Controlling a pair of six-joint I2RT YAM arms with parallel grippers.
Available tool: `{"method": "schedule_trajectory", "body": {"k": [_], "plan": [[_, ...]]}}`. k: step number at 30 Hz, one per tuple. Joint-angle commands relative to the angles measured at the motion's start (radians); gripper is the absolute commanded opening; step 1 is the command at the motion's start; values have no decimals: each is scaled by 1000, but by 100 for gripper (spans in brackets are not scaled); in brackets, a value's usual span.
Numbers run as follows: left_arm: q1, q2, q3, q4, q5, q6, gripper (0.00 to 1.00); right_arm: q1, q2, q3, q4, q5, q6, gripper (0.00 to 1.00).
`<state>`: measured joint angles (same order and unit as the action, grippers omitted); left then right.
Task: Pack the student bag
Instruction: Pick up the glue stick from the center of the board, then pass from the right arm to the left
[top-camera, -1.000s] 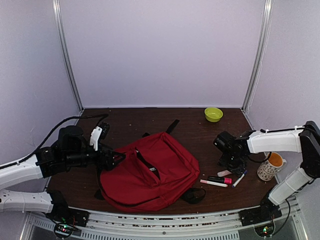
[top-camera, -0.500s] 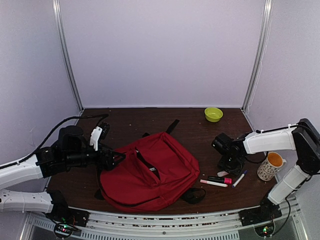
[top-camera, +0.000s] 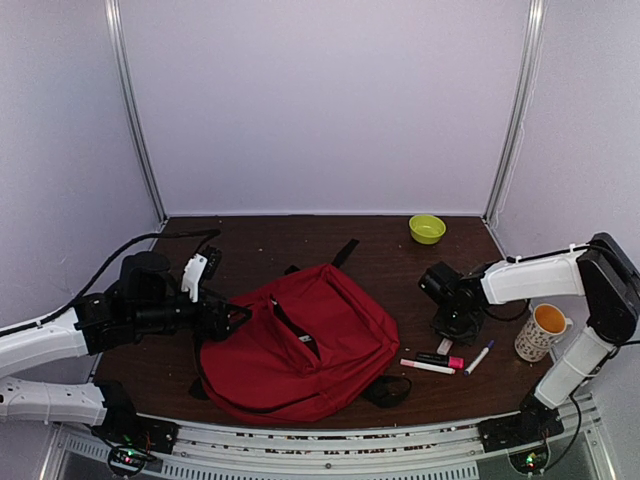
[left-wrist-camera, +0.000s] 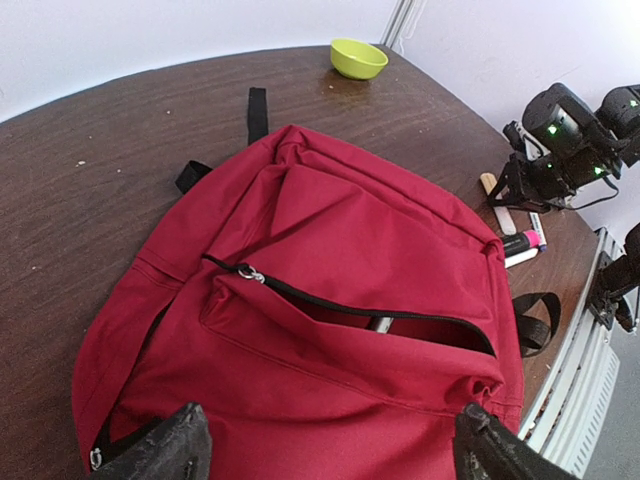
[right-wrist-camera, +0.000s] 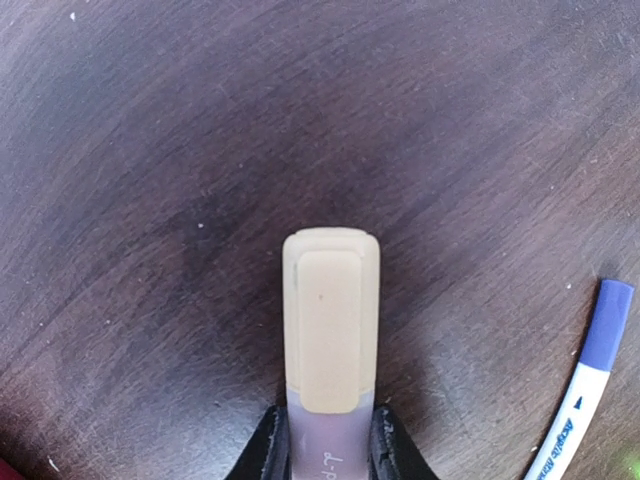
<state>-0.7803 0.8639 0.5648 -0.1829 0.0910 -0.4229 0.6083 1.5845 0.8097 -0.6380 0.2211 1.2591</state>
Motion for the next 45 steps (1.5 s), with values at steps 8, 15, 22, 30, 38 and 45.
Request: {"method": "schedule_trajectory", "body": {"k": [8, 15, 22, 30, 38, 45], "plan": [[3, 4, 3, 38, 0, 13, 85, 78, -5, 100, 3, 62, -133, 7], [3, 2, 19, 25, 19, 15, 85, 139, -73, 137, 78, 102, -290, 3], [3, -11, 36, -4, 63, 15, 83, 257, -152, 179, 176, 106, -510, 2], [3, -8, 56, -8, 176, 4, 82, 391, -290, 125, 367, 7, -850, 0], [3, 54, 115, 12, 316, -73, 77, 559, -341, 83, 485, 30, -1109, 0], [3, 113, 188, 16, 353, -211, 76, 704, -265, 136, 494, 158, -1267, 0]]}}
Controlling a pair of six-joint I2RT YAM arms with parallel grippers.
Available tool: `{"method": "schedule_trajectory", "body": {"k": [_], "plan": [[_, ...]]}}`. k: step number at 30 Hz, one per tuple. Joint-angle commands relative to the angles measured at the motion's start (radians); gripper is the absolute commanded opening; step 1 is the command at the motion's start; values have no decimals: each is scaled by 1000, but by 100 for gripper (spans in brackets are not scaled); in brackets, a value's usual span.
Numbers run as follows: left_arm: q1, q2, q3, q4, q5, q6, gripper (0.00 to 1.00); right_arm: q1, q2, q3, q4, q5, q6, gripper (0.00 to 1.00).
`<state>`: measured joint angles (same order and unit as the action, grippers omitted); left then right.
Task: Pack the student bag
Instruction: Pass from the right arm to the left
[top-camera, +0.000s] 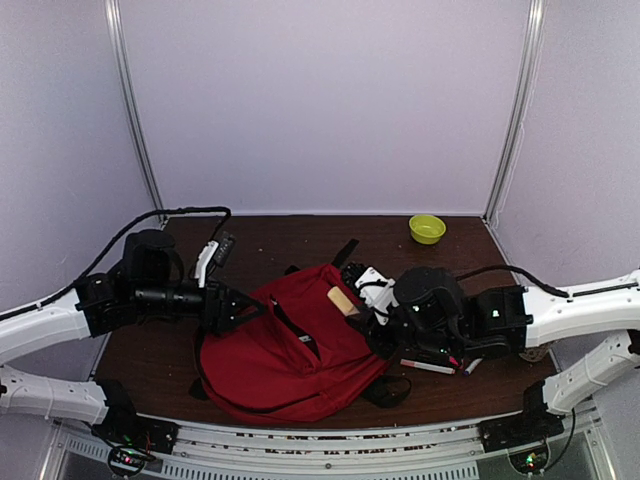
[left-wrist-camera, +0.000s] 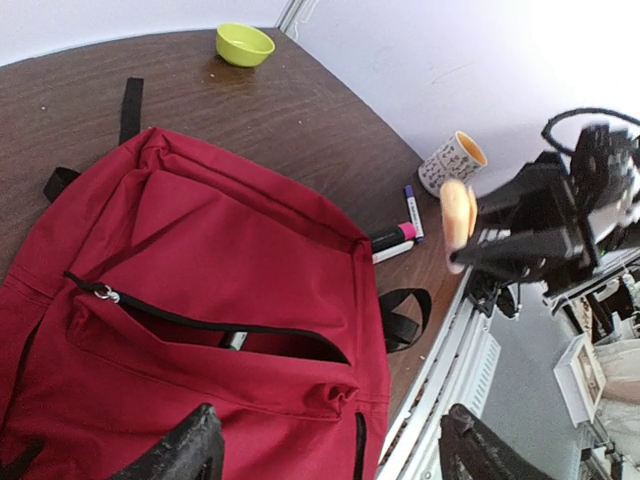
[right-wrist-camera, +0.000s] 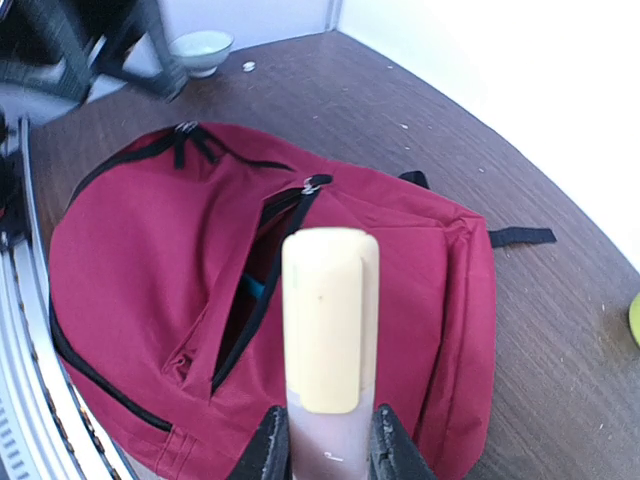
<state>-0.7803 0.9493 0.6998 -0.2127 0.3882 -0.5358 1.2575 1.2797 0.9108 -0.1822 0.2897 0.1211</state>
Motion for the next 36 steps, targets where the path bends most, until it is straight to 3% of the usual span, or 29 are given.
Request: {"method": "schedule_trajectory", "body": {"k": [1, 12, 25, 30, 36], "plan": [[3, 41, 55, 64, 75, -128, 76, 70, 49, 40, 49, 103, -146, 0], [-35, 164, 49, 311, 234, -290, 73, 165, 133, 109, 99, 158, -248, 0], [-84, 249, 72, 420, 321, -300, 60, 184, 184, 162, 86, 152, -275, 0], [-88, 264, 78, 404, 321, -286, 46, 184, 190, 174, 82, 162, -275, 0], [-89, 275, 82, 386, 318, -276, 20, 185, 195, 186, 72, 172, -278, 0]]}}
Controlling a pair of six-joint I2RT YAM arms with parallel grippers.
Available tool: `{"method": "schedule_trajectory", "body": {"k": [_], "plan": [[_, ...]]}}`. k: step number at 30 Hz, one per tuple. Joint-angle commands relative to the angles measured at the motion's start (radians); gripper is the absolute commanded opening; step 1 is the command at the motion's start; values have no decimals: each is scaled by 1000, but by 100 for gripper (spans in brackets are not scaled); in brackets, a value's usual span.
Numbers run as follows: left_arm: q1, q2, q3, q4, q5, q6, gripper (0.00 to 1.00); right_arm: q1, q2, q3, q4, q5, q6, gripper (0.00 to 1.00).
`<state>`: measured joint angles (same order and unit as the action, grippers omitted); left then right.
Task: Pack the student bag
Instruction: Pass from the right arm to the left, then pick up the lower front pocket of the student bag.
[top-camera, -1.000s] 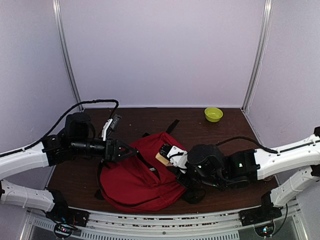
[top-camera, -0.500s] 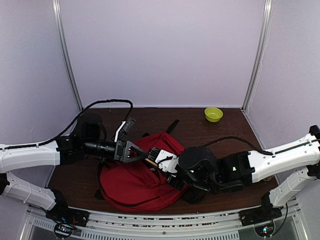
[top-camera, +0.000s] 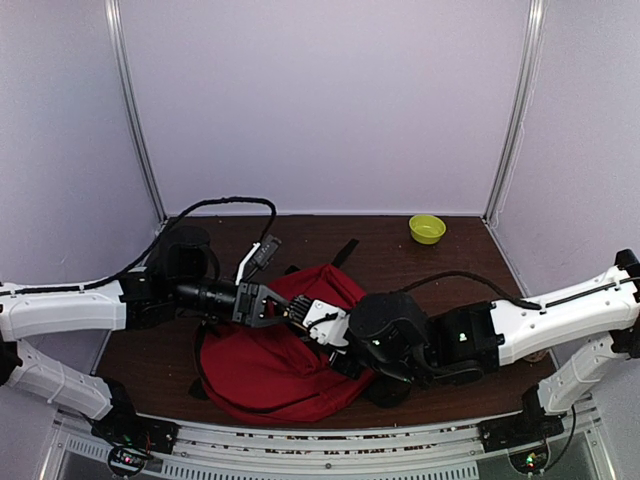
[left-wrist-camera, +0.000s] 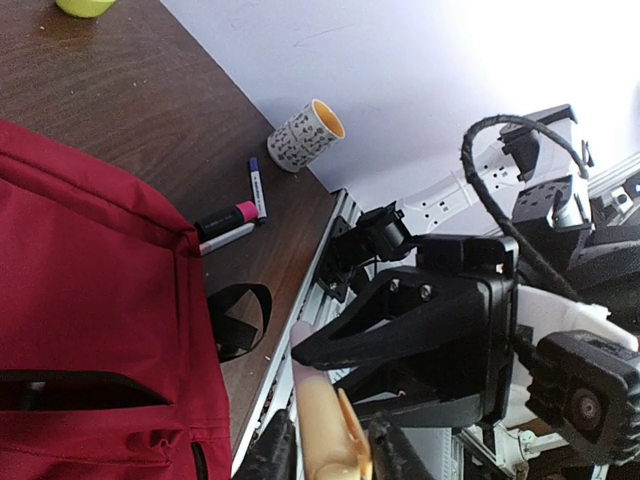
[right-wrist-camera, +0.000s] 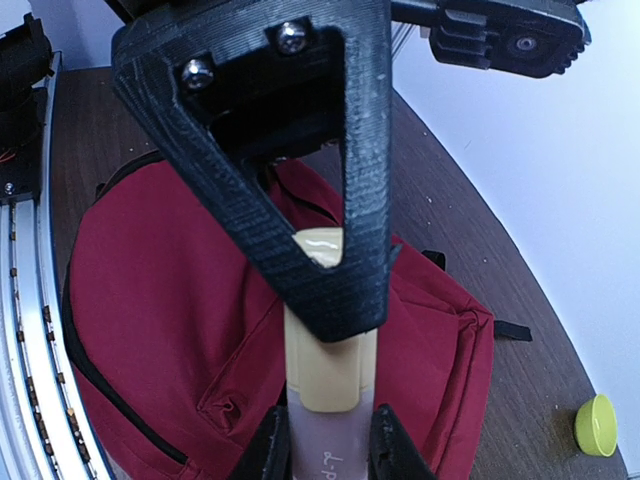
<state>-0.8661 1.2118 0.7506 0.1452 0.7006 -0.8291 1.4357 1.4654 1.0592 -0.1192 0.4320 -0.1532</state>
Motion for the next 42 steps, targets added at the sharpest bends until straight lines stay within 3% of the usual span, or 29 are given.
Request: {"method": "schedule_trajectory", "body": {"k": [1, 3, 7, 9, 15, 22, 34, 42], "plan": [[-4, 12, 32, 24, 3, 21, 18, 6, 9, 39, 4, 31, -2, 0], [-4, 11, 31, 16, -4, 26, 9, 8, 12, 44, -2, 33, 4, 0], [-4, 10, 25, 10, -14, 33, 2, 7, 15, 58, -27, 48, 41, 0], [-4, 9, 21, 8, -24, 35, 0, 7, 20, 69, -49, 49, 66, 7], [-4, -11, 28, -60, -95, 80, 0, 6, 26, 88, -101, 51, 128, 56], [1, -70, 31, -188, -230, 145, 0, 0, -26, 48, -94, 60, 191, 85], [49, -166, 6, -368, -396, 205, 0, -88, -99, -5, -93, 20, 360, 85], [61, -197, 13, -460, -483, 240, 0, -231, -25, 28, -201, -153, 532, 76]]}}
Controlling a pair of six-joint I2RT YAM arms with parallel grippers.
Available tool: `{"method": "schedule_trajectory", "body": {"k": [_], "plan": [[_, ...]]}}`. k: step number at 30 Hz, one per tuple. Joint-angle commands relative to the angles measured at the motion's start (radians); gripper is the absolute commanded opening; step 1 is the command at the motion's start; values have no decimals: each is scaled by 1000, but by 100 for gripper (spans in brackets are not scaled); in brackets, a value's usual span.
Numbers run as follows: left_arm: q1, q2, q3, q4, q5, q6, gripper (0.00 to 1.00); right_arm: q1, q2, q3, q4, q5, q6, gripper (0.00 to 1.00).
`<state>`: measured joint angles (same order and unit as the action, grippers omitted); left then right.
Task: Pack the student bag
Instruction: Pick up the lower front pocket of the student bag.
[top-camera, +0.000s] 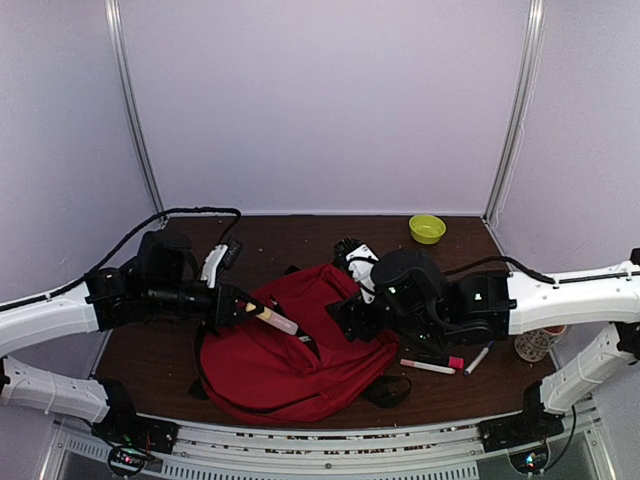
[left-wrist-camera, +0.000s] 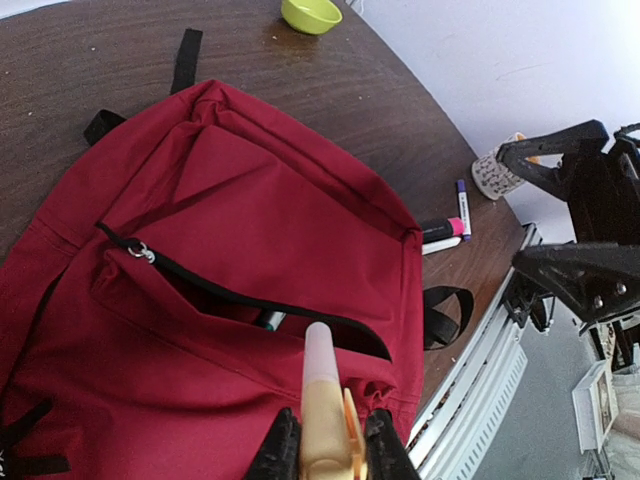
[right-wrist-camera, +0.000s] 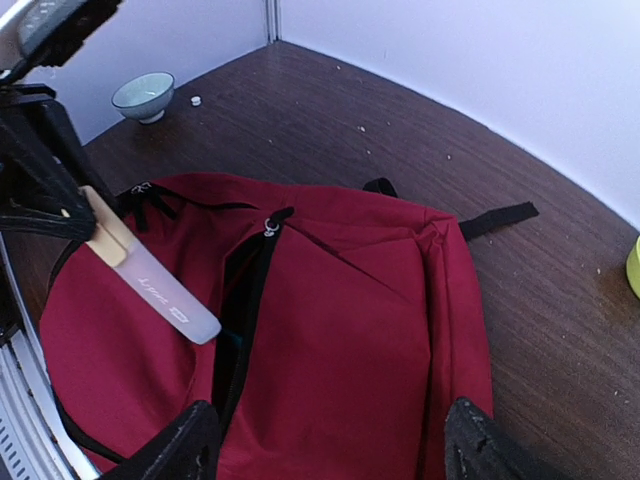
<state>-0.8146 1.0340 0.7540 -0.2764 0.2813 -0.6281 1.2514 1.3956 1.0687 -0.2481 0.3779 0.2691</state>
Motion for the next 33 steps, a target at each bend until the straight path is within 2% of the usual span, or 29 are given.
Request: {"method": "schedule_trajectory", "body": {"k": [1, 11, 20, 28, 33], "plan": [[9, -20, 10, -44, -70, 42, 0, -56, 66, 30, -88, -117, 119, 75], [9, -20, -1, -53, -82, 46, 0, -70, 297, 197, -152, -259, 140, 70], [9, -32, -12, -53, -79, 43, 0, -70, 426, 325, -275, -150, 152, 62], [9, -40, -20, -42, -82, 40, 0, -61, 463, 329, -281, -203, 162, 58], [9, -37, -18, -38, -82, 40, 0, -59, 497, 352, -315, -186, 171, 50]]}}
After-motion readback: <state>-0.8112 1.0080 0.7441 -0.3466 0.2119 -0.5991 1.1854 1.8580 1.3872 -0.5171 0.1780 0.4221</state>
